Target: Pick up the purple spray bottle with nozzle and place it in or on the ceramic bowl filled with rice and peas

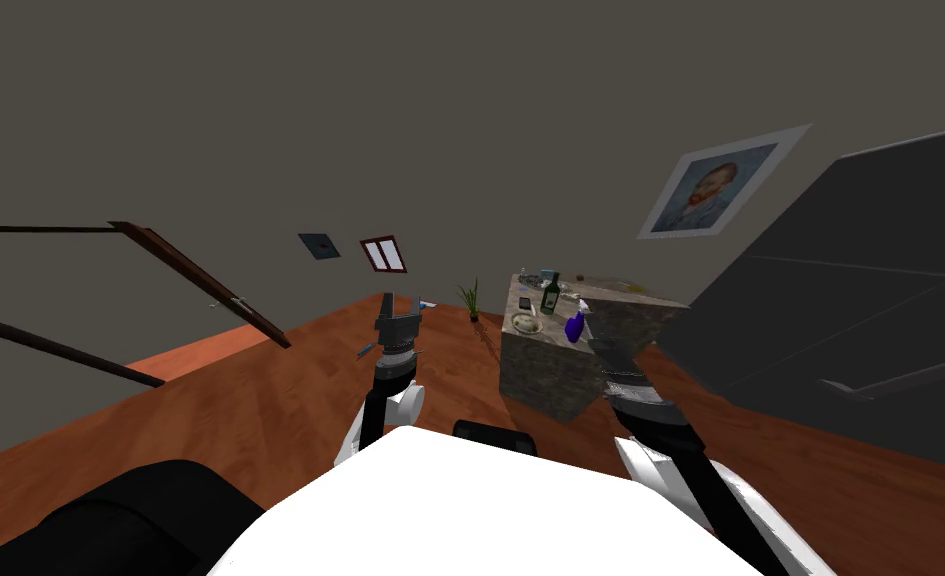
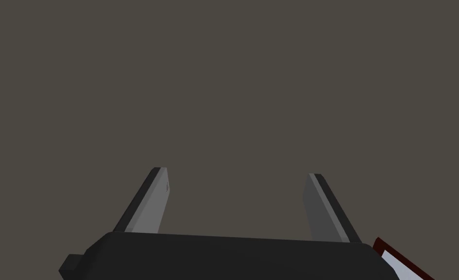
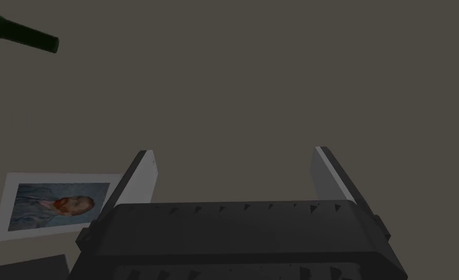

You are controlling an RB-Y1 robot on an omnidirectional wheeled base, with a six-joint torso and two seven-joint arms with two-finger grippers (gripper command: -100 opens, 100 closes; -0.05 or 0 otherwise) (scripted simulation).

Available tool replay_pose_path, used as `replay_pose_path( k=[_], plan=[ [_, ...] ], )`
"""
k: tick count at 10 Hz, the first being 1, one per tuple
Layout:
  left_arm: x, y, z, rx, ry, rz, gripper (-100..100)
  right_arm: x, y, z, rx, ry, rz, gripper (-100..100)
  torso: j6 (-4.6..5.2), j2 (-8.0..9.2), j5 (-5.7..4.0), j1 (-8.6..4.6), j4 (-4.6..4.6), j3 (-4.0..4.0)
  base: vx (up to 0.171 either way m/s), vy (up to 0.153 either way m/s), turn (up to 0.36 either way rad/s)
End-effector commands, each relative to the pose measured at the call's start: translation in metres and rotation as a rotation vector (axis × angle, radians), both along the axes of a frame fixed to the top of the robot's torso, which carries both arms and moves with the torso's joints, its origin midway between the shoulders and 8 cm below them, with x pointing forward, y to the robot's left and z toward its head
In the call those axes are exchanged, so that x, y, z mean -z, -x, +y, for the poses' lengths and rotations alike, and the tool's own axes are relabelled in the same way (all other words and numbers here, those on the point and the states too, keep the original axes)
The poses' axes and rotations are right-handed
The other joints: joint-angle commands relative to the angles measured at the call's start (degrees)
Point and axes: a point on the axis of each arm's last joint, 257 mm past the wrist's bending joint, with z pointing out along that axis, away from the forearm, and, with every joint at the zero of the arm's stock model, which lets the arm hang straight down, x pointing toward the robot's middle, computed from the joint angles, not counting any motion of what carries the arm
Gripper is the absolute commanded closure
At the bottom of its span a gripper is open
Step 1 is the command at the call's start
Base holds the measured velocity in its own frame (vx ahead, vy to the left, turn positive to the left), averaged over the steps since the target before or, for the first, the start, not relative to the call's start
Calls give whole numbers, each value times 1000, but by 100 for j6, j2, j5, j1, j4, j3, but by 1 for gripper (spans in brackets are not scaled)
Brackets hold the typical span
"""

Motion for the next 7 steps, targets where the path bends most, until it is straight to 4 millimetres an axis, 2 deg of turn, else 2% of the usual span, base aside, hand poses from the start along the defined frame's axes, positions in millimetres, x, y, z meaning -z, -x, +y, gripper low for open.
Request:
replay_pose_path(
  k=[1,7],
  plan=[
    [0,0,0,0,0,0,0,21,-8,-12,45,62,67,-100,0,0,0,0,0,0,-49,192,-61],
    [0,0,0,0,0,0,0,91,-16,-63,199,276,284,-100,-1,-11,-2,-13,-2,-6,-7,163,-54]
  ],
)
